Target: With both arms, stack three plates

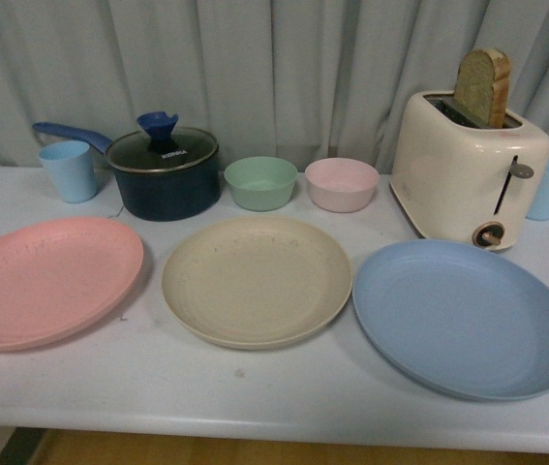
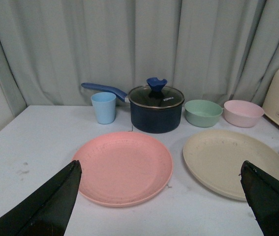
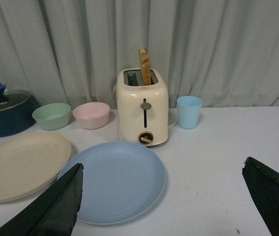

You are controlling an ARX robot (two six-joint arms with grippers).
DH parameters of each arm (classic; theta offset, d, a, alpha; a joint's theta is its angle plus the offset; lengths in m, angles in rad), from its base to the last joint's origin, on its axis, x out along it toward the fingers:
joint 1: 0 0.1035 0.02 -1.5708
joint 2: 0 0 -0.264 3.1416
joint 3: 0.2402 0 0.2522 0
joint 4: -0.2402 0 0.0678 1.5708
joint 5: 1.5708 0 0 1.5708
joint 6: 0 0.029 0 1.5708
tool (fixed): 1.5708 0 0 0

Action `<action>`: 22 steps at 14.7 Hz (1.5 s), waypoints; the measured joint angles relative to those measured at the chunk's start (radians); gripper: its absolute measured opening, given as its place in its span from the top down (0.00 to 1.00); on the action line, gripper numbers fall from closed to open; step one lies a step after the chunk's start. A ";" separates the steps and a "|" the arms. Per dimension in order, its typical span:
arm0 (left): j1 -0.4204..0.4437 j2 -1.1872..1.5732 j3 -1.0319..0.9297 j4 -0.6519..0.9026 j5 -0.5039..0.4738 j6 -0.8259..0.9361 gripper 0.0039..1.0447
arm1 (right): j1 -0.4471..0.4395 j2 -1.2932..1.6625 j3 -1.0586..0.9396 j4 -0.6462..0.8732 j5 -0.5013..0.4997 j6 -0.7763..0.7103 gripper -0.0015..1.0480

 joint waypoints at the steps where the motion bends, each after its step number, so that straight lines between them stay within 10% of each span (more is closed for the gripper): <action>1: 0.000 0.000 0.000 0.000 0.000 0.000 0.06 | 0.000 0.000 0.000 0.000 0.000 0.000 0.06; 22: 0.000 0.000 0.000 0.000 0.000 0.000 0.06 | 0.000 0.000 0.000 0.000 0.000 0.000 0.06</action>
